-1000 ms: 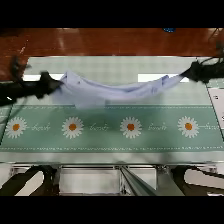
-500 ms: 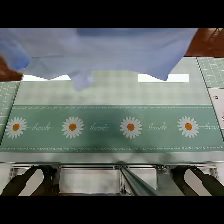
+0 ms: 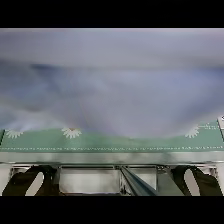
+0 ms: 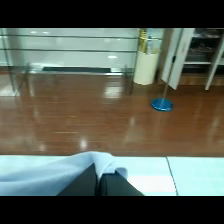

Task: Fold the shirts.

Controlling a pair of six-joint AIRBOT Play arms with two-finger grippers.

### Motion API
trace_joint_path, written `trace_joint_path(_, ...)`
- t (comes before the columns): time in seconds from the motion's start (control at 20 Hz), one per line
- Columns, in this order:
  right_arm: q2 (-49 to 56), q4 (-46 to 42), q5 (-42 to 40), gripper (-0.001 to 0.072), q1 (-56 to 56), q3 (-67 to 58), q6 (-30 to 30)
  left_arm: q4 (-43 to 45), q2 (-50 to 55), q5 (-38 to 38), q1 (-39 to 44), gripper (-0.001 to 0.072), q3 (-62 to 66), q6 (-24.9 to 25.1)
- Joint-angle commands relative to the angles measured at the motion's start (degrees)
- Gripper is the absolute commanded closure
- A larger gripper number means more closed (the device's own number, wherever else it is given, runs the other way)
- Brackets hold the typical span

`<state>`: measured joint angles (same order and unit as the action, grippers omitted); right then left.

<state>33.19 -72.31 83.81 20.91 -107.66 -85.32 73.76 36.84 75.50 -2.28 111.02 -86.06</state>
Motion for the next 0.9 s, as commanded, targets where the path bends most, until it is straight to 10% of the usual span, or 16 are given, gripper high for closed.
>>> trace_joint_path(0.0,-2.47,-2.99,6.84,0.0691,-0.02,0.48,-2.49,18.75,-1.99,10.82,13.90,0.0684,-0.15,-4.70)
trace_joint_path(0.25,-2.47,0.68,7.43,0.0690,-0.02,15.10,-2.29,25.53,-1.99,15.63,16.24,0.0684,-18.08,-6.86)
trace_joint_path(0.55,3.74,8.15,-8.66,0.0690,-0.02,44.22,4.81,25.29,8.04,-7.23,16.22,0.0683,-44.46,-14.97)
trace_joint_path(0.85,31.76,21.14,-28.22,0.0691,-0.07,46.45,14.36,25.24,34.82,-26.88,12.22,0.0684,-38.14,-22.21)
